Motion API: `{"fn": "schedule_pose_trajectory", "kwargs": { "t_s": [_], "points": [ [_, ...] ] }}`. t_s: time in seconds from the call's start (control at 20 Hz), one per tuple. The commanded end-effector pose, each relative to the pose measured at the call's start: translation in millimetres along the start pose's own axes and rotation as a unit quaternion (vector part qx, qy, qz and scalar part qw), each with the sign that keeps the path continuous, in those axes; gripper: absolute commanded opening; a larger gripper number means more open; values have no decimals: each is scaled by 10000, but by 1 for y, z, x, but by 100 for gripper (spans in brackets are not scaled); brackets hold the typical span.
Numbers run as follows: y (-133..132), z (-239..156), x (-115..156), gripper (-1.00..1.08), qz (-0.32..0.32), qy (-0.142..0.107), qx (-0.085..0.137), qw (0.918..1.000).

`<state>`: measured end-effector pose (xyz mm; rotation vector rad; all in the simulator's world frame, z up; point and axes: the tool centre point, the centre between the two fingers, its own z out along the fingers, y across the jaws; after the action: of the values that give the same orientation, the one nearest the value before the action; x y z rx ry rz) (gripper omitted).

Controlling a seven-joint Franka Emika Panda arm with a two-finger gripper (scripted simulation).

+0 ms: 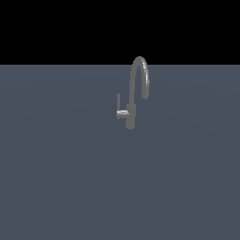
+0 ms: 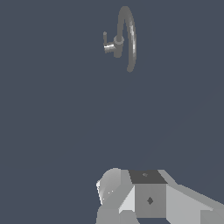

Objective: Turn on the faucet by rotating a designated handle.

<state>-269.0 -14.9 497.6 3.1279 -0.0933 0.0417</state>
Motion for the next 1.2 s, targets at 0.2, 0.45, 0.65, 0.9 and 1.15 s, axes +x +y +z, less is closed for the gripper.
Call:
{"fn": "schedule_pose_trajectory", "kwargs": {
  "t_s": [0.2, 0.45, 0.65, 0.9, 1.15],
  "points": [
    [-2, -7, 0, -100, 123, 120, -13, 9999],
    [-9, -24, 2, -100, 396, 401, -45, 9984],
    [-18, -43, 3, -100, 715, 730, -89, 9947],
    [-36, -73, 5, -100, 1227, 1264, -176, 9842],
    [-62, -101, 10, -100, 1772, 1840, -297, 9664]
  ]
}}
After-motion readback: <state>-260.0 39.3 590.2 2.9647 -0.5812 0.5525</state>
